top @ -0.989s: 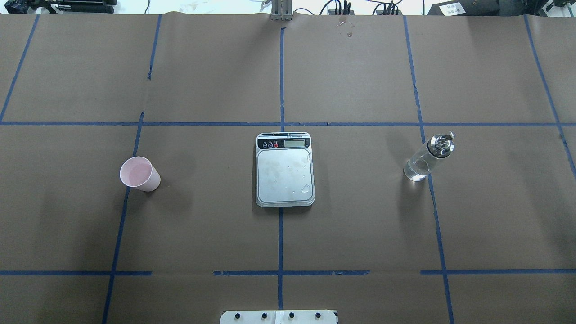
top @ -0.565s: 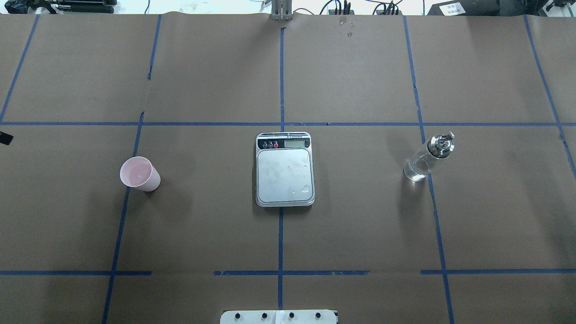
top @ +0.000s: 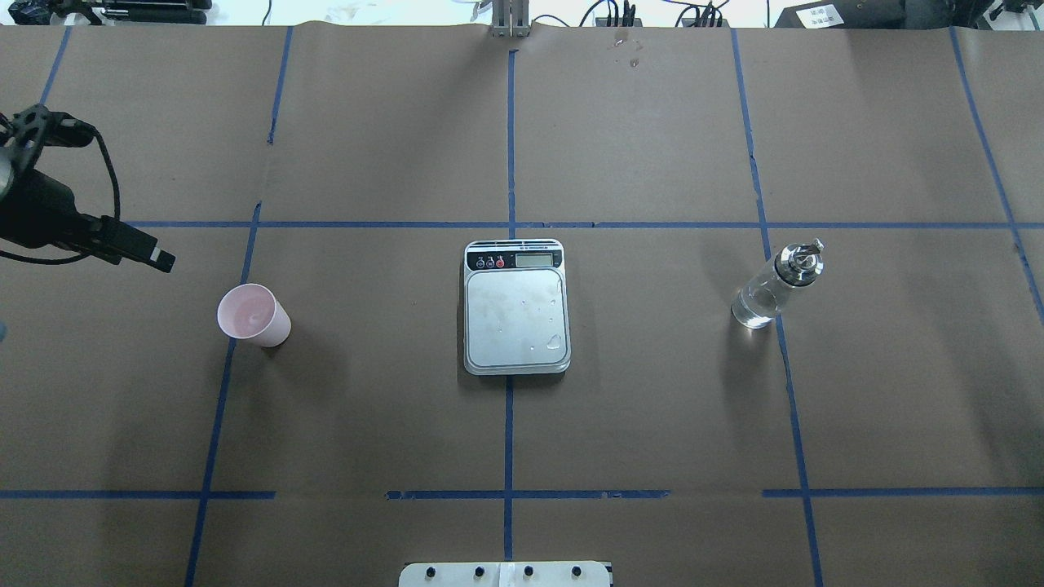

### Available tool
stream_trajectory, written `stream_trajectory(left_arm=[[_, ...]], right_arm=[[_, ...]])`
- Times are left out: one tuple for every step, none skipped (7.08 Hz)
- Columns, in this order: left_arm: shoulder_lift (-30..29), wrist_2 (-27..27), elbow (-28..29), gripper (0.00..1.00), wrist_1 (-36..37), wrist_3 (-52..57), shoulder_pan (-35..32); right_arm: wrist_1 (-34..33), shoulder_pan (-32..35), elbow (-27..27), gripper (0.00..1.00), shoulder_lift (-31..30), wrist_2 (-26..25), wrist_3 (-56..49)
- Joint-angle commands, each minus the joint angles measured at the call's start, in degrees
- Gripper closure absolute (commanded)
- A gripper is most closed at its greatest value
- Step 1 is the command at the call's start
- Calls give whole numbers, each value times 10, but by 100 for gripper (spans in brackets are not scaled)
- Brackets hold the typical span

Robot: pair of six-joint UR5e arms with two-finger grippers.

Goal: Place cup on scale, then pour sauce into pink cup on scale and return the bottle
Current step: 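Reach the left gripper down and grasp the pink cup rim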

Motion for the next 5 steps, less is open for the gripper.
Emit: stream_trajectory(left_arm=[[-16,70,0,2,0,-66,72],[-18,73,8,2,0,-67,78],[-19,103,11,2,1,-80,90],[-18,116,11,2,1,-89,98],[-17,116,11,2,1,-91,99]], right_arm=[[23,-23,0,0,-2,3,2],[23,-24,0,0,-2,3,2],[22,-25,-1,0,-2,4,2],[22,-25,-1,0,-2,12,2],[22,-25,-1,0,-3,15,2]])
